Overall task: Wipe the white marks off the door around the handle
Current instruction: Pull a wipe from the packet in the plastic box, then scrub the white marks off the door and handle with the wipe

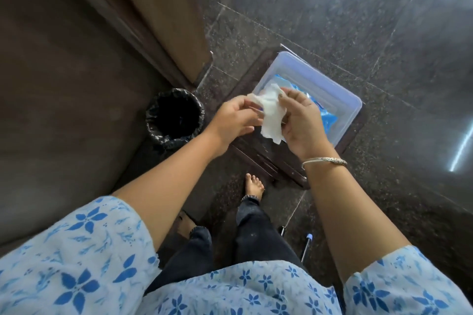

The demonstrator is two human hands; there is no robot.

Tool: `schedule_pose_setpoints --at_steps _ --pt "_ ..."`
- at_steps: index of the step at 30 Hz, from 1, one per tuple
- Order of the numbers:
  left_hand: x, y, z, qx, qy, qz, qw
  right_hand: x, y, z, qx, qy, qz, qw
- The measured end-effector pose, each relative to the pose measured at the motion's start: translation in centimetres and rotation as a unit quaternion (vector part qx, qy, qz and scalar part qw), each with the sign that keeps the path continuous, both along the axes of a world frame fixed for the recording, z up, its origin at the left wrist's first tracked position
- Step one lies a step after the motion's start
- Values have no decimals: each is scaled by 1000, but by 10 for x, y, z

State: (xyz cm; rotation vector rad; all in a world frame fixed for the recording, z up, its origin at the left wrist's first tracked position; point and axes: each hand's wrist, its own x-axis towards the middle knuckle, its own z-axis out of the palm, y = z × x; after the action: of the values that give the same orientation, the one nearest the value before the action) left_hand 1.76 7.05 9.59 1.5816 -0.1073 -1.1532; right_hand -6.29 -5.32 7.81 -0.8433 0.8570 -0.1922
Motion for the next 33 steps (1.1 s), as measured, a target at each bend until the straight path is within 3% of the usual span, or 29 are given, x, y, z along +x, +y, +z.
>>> schedule_pose_setpoints --at_steps 4,8,17,24,27,33 --pt "18 77 39 -104 75 89 988 23 63 41 -33 -31 112 993" --pt "31 153 68 -91 -28 171 981 53 137 80 -81 -37 208 974" --pt "53 341 123 -103 -148 375 909 116 311 139 -117 -117 361 918" --pt "42 469 159 -73 -251 435 862 133 438 168 -167 -200 394 881" --pt "34 503 171 -44 -277 429 859 134 477 180 -198 -239 387 868" --pt "27 535 194 67 -396 430 809 143 513 203 -322 -259 450 792"
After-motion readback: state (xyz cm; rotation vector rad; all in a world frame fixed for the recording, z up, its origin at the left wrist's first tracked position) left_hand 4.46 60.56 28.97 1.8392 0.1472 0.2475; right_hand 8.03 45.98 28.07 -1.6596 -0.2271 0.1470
